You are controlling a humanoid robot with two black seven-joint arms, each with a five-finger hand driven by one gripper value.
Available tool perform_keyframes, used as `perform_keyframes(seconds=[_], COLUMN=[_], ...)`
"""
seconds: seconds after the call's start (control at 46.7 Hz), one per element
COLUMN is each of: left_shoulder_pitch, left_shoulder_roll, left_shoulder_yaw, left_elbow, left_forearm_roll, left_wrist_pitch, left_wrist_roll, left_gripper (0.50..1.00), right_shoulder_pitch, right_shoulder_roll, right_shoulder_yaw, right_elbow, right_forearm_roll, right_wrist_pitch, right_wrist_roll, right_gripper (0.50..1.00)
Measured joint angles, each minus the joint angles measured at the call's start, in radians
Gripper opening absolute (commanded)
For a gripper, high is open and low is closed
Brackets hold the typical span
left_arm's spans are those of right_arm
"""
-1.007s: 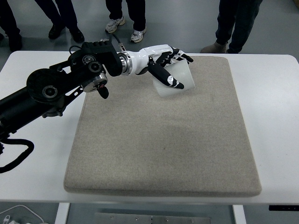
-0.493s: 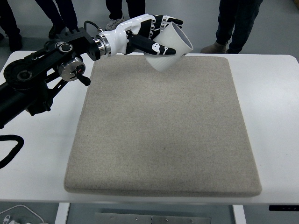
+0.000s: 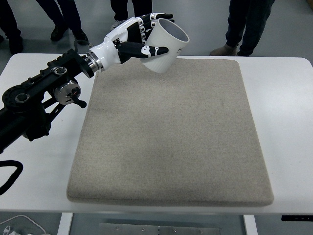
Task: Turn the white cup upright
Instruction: 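Lift the cup with the left hand and rotate it toward upright, then lower the held cup toward the pad with the left hand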
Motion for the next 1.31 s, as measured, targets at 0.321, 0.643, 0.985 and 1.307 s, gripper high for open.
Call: perform_keyframes(seconds=[0.321,0.643,0.985,1.307], left_shoulder_pitch=[0.024,0.046,0.051,0.05], left_shoulder_roll=[-0.007,-0.009,-0.017,-0.018], left_shoulder_yaw=[0.0,0.007,0.054,0.067], left_elbow=[0.107,0.255,0.368,0.373], left_forearm_roll=[-0.092,-0.098,-0.084,-0.022], left_wrist_pitch=[-0.044,-0.166,-0.224,-0.221], left_wrist_roll=[-0.233,-0.285,-0.285,-0.285], left_gripper=[0.5,0.5,0.5,0.5], right_shoulder_pitch=[0.0,-0.001,0.0,-0.001], right_shoulder_roll=[0.0,0.0,0.0,0.0], right_shoulder_yaw=[0.0,0.0,0.003,0.003], right_elbow=[0.0,0.0,0.0,0.0], right_forearm_roll=[0.0,0.0,0.001,0.001], right_wrist_pitch=[0.0,0.006,0.006,0.005], right_wrist_roll=[0.0,0.0,0.0,0.0], right_gripper=[0.93,0.93,0.93,0.93])
